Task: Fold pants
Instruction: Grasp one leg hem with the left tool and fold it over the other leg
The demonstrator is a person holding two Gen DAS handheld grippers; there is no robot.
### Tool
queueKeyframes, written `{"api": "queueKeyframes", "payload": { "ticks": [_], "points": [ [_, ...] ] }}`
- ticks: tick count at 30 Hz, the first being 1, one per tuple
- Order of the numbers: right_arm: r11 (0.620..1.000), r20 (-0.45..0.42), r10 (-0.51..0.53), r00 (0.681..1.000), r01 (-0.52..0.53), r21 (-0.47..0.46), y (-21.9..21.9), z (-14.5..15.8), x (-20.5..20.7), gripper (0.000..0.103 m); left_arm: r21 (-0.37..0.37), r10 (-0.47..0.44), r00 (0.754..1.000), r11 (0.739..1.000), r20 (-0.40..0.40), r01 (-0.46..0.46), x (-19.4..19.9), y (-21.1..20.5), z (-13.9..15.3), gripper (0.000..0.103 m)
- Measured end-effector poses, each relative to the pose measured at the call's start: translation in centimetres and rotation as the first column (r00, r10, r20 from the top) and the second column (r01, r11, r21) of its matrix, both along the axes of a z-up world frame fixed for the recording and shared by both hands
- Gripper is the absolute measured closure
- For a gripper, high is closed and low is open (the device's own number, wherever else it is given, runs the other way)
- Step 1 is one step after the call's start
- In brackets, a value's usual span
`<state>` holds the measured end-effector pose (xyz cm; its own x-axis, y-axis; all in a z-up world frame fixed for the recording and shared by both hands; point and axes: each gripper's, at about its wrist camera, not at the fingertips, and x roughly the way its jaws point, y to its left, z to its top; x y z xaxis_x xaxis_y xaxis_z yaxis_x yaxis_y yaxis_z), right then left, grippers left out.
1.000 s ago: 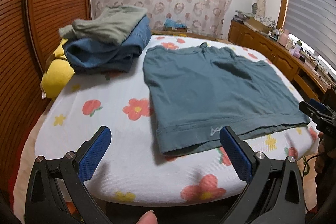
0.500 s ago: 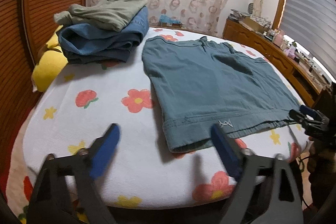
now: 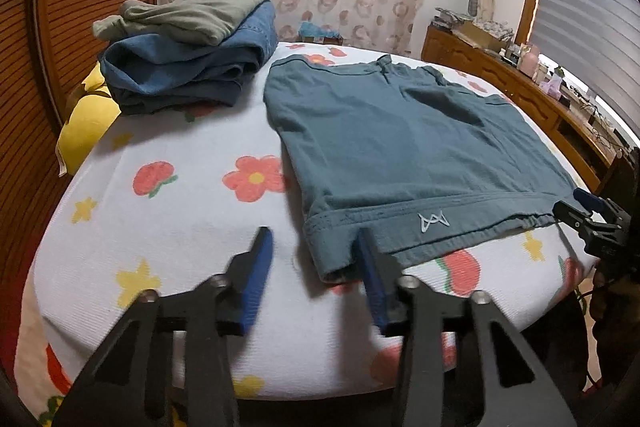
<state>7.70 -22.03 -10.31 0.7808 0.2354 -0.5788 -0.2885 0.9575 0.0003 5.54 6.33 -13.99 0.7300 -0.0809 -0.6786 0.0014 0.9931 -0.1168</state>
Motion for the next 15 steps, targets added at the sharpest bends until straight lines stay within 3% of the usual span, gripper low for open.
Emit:
{"api": "queueKeyframes", "payload": {
  "ticks": [4, 8, 10, 13, 15],
  "points": [
    [1.0, 0.006, 0.006, 1.0, -0.006, 0.003, 0.3, -0.1, 0.4, 0.0, 0.041, -0.048, 0.999, 0.998, 0.0, 0.048, 0.2, -0.7, 0.1, 0.085],
    [1.0, 0.016, 0.024, 1.0, -0.024, 0.0, 0.2, -0.2, 0.2, 0.002, 0.078, -0.073, 0.997, 0.994, 0.006, 0.072, 0.6, -1.6, 1.2, 0.093],
    [0.999, 0.018, 0.03, 0.999, -0.03, 0.01, -0.2, -0.3, 0.1, 0.008, 0.089, -0.085, 0.996, 0.993, 0.021, 0.083, 0.8, -2.3, 2.2, 0.094],
    [0.999, 0.012, 0.021, 1.0, -0.022, 0.048, -1.2, 0.0, 0.1, 0.028, 0.085, -0.119, 0.992, 0.99, 0.047, 0.115, 1.2, -3.5, 3.9, 0.094],
    [0.996, -0.004, 0.029, 1.0, -0.029, 0.085, -2.2, 0.1, 0.2, 0.033, 0.088, -0.146, 0.987, 0.986, 0.06, 0.141, 1.5, -4.6, 4.8, 0.094]
  ]
}}
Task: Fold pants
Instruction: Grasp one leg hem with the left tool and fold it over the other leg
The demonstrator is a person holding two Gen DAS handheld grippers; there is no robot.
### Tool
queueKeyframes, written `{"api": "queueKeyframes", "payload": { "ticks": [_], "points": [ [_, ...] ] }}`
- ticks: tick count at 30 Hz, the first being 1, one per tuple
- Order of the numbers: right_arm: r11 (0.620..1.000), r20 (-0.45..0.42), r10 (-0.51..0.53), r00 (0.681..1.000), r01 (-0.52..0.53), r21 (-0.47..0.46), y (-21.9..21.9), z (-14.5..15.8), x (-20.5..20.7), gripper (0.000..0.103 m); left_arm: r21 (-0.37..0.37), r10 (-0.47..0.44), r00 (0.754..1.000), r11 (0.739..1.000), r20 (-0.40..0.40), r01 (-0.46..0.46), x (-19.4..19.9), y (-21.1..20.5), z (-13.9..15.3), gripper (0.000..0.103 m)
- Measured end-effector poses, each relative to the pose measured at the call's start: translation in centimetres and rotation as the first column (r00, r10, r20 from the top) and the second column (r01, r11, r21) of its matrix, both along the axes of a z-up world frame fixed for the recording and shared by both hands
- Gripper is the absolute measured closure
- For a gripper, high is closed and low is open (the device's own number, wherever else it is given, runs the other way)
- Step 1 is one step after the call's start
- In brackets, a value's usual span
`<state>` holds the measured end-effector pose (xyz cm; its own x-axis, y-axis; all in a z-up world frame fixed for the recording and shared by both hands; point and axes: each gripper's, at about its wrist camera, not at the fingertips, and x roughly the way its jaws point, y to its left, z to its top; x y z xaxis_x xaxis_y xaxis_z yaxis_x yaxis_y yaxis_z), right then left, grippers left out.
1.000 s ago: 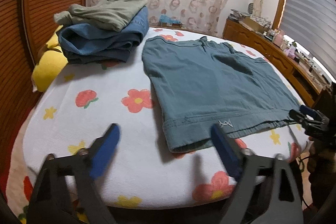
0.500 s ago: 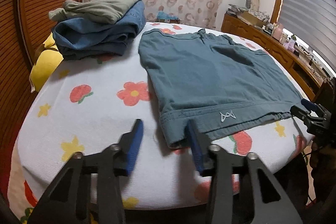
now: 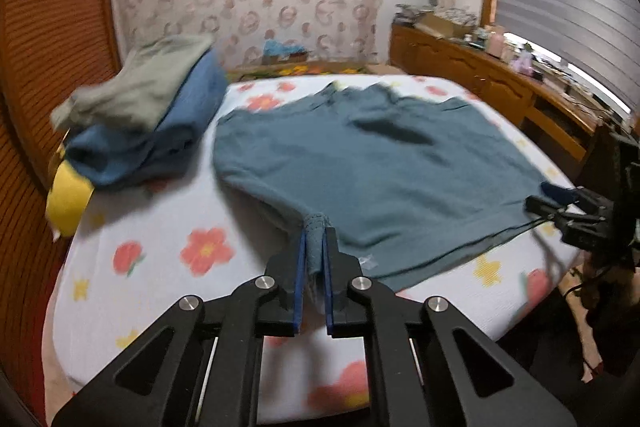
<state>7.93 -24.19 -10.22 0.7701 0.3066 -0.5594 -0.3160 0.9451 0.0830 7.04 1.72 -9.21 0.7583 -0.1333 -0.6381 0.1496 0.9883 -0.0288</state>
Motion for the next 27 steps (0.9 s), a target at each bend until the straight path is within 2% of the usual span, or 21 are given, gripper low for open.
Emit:
{"api": "queueKeyframes", "payload": {
  "ticks": [5, 13, 17, 27],
  "points": [
    [0.997, -0.026, 0.022, 0.999, -0.02, 0.07, -2.2, -0.2, 0.0, 0.043, 0.004, -0.088, 0.996, 0.996, 0.03, 0.088, 1.5, -3.8, 2.2, 0.096],
    [0.997, 0.012, 0.0, 1.0, -0.001, 0.077, -5.0, 0.6, -0.8, 0.05, 0.007, -0.23, 0.973, 0.973, 0.021, 0.23, 3.9, -10.4, 3.8, 0.096],
    [0.997, 0.015, -0.019, 1.0, 0.018, 0.074, -6.2, 0.5, -1.2, 0.057, 0.009, -0.283, 0.959, 0.959, 0.027, 0.283, 4.2, -13.1, 4.7, 0.096],
    [0.997, 0.01, -0.021, 1.0, 0.02, 0.081, -7.0, 0.8, -2.1, 0.06, -0.027, -0.373, 0.928, 0.927, 0.022, 0.373, 4.8, -17.7, 6.5, 0.096]
  ]
}}
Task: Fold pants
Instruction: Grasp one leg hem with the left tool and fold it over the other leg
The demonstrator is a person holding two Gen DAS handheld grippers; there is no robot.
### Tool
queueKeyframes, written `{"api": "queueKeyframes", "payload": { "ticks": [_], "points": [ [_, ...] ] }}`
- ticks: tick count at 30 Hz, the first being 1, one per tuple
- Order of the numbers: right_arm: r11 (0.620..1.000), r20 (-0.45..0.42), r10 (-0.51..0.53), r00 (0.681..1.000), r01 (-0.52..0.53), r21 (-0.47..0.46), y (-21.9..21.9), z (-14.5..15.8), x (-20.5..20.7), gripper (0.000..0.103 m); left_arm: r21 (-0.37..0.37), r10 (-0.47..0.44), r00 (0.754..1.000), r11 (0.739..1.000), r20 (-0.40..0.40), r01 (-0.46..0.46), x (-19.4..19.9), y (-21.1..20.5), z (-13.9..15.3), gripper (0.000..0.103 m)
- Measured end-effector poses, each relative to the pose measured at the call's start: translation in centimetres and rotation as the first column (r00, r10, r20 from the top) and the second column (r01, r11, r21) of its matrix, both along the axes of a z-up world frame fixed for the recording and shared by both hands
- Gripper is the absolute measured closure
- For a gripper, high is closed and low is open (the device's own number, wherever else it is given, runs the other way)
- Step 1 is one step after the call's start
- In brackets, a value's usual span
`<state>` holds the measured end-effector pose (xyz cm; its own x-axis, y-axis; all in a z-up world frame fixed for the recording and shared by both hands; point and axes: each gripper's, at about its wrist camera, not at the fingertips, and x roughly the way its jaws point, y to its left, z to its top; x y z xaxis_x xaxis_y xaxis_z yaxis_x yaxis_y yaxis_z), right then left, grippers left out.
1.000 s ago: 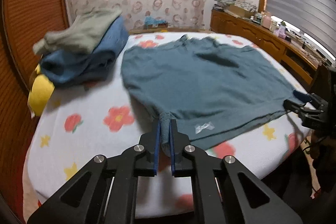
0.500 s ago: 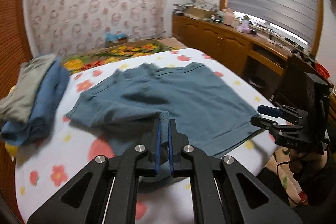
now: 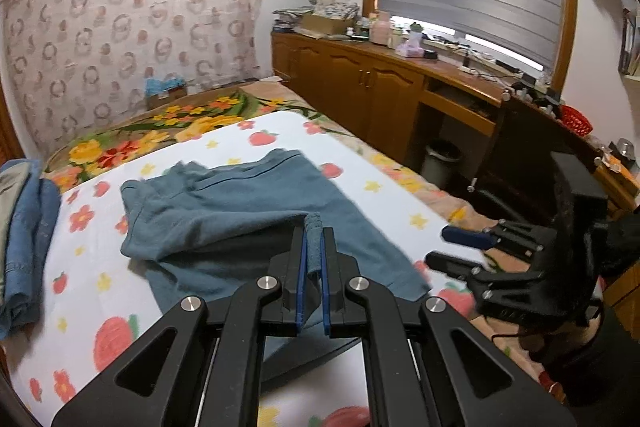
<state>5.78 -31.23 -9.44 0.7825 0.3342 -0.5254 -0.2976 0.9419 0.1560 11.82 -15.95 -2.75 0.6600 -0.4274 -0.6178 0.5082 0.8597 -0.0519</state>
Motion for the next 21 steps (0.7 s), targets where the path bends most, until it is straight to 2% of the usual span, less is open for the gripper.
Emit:
{"api": "queueKeyframes", "payload": {
  "ticks": [6, 8, 12, 17, 18, 19, 21],
  "points": [
    [1.0, -0.001, 0.004, 1.0, -0.004, 0.004, -0.1, 0.6, 0.1, 0.06, 0.002, -0.016, 1.0, 1.0, -0.003, 0.016, 0.2, -1.6, 0.2, 0.096],
    [1.0, 0.002, 0.002, 1.0, -0.002, 0.002, -0.2, 0.5, 0.0, 0.06, 0.004, -0.011, 1.0, 1.0, -0.006, 0.011, 0.2, -1.6, 0.1, 0.093],
    [1.0, -0.005, -0.005, 1.0, 0.005, 0.007, -0.3, 0.2, 0.2, 0.06, 0.009, 0.009, 1.0, 1.0, -0.002, -0.009, 0.3, -1.1, -0.1, 0.074],
    [1.0, 0.0, -0.001, 1.0, 0.001, 0.006, 0.2, 0.5, 0.6, 0.06, -0.008, 0.041, 0.999, 0.999, 0.033, -0.041, -0.3, 1.0, -0.2, 0.042],
    [1.0, 0.0, 0.001, 1.0, -0.001, 0.005, 0.4, 0.6, 0.7, 0.06, -0.013, 0.054, 0.998, 0.998, 0.03, -0.053, -0.4, 1.6, -0.4, 0.027],
    [1.0, 0.0, 0.002, 1.0, -0.002, 0.002, 0.4, 0.6, 0.8, 0.06, -0.021, 0.06, 0.998, 0.998, 0.029, -0.06, -0.3, 2.0, -0.5, 0.021],
    [1.0, 0.003, 0.008, 1.0, -0.008, -0.007, 0.8, 0.9, 0.9, 0.06, -0.032, 0.084, 0.996, 0.996, 0.015, -0.084, -0.2, 3.3, -1.0, 0.021]
  ]
}}
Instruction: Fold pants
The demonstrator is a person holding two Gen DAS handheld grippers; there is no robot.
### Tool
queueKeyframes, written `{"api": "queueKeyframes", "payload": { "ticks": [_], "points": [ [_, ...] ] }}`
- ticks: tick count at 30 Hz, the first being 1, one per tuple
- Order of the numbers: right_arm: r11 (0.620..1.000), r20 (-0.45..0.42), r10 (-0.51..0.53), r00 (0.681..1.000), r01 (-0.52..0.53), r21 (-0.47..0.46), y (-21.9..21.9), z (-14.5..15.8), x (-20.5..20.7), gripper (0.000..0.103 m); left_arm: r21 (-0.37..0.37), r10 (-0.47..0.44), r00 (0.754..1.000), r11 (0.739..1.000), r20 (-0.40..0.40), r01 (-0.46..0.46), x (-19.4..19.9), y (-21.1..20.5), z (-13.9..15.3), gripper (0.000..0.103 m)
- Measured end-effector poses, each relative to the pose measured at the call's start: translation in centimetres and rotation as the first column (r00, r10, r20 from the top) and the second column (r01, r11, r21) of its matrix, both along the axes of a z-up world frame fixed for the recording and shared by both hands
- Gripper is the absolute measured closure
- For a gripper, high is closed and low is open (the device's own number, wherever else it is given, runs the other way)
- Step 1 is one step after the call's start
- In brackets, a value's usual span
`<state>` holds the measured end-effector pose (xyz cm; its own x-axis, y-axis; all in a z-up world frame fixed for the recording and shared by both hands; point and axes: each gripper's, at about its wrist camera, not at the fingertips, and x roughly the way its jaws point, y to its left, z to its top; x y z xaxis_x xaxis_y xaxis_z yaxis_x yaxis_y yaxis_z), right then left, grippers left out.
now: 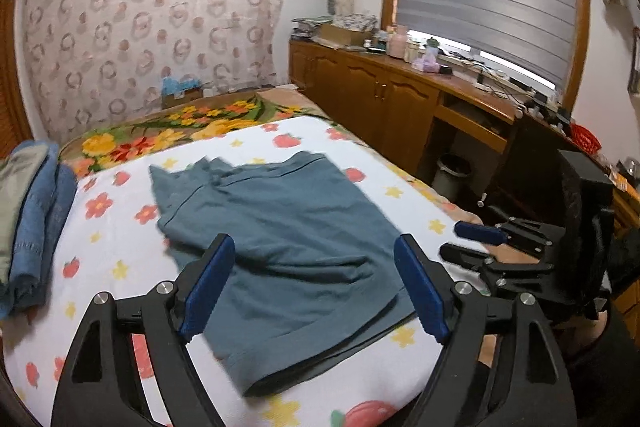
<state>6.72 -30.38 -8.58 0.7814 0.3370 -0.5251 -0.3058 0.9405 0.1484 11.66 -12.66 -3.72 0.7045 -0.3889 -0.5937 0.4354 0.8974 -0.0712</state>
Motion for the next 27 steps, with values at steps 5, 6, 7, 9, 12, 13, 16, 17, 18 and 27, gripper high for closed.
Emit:
{"api": "queueKeyframes", "payload": {
  "ticks": [5, 6, 7, 9, 12, 13, 16, 17, 18, 27],
  "points": [
    [1.0, 0.004, 0.021, 1.0, -0.021, -0.005, 0.9, 0.1, 0.2, 0.06, 0.006, 0.067, 0.998, 0.998, -0.005, -0.067, 0.0, 2.0, -1.2, 0.021],
    [1.0, 0.003, 0.027, 1.0, -0.027, -0.008, 1.1, 0.1, 0.3, 0.06, 0.006, 0.071, 0.997, 0.997, -0.009, -0.071, 0.0, 2.3, -1.5, 0.021],
    [0.999, 0.001, 0.035, 0.999, -0.035, -0.012, 1.5, 0.1, 0.4, 0.06, 0.002, 0.076, 0.997, 0.997, -0.018, -0.076, 0.0, 2.8, -1.9, 0.021],
    [0.999, -0.003, 0.049, 0.999, -0.049, -0.018, 2.1, -0.1, 0.6, 0.06, 0.0, 0.086, 0.996, 0.996, -0.034, -0.086, 0.0, 3.5, -2.6, 0.021],
    [0.997, -0.016, 0.069, 0.998, -0.069, -0.021, 2.6, -0.4, 1.1, 0.061, 0.017, 0.106, 0.993, 0.994, -0.056, -0.105, 0.1, 4.3, -3.8, 0.021],
    [0.997, -0.025, 0.074, 0.997, -0.075, -0.023, 2.9, -0.5, 1.3, 0.063, 0.017, 0.109, 0.992, 0.994, -0.061, -0.109, 0.1, 4.5, -4.1, 0.021],
    [0.996, -0.049, 0.09, 0.995, -0.091, -0.026, 3.3, -0.9, 2.0, 0.065, 0.015, 0.123, 0.988, 0.992, -0.088, -0.122, 0.2, 5.2, -5.3, 0.021],
    [0.995, -0.059, 0.097, 0.994, -0.098, -0.027, 3.4, -1.0, 2.2, 0.066, 0.016, 0.126, 0.987, 0.992, -0.096, -0.125, 0.2, 5.4, -5.6, 0.021],
    [0.994, -0.068, 0.101, 0.993, -0.103, -0.027, 3.5, -1.1, 2.4, 0.066, 0.018, 0.129, 0.986, 0.992, -0.104, -0.127, 0.2, 5.6, -6.0, 0.021],
    [0.988, -0.134, 0.143, 0.981, -0.15, -0.045, 3.4, -1.0, 3.7, 0.082, 0.019, 0.139, 0.979, 0.99, -0.146, -0.138, 0.5, 6.2, -7.9, 0.021]
  ]
}}
